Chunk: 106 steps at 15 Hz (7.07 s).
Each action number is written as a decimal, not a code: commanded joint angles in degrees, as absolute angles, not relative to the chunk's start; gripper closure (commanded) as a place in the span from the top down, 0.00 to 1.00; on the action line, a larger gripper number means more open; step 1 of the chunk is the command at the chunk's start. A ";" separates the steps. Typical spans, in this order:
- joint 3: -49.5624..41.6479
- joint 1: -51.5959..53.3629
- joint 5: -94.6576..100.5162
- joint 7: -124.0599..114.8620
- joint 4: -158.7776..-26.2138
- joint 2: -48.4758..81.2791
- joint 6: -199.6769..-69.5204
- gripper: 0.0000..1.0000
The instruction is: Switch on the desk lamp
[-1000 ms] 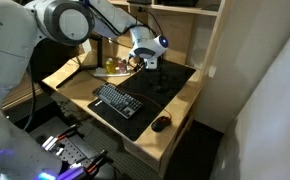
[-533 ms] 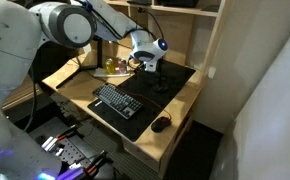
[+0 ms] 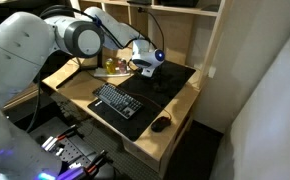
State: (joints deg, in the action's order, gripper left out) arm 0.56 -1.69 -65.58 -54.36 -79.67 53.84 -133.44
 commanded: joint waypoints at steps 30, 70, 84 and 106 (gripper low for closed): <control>3.22 -3.44 -70.05 -50.85 -69.62 62.73 -135.57 1.00; 1.94 -1.44 -55.30 -72.35 -60.87 67.96 -139.81 0.23; 5.69 -2.73 -56.61 -69.44 -58.70 69.80 -138.44 0.64; 3.22 -3.24 -54.21 -71.98 -63.51 65.57 -134.09 0.93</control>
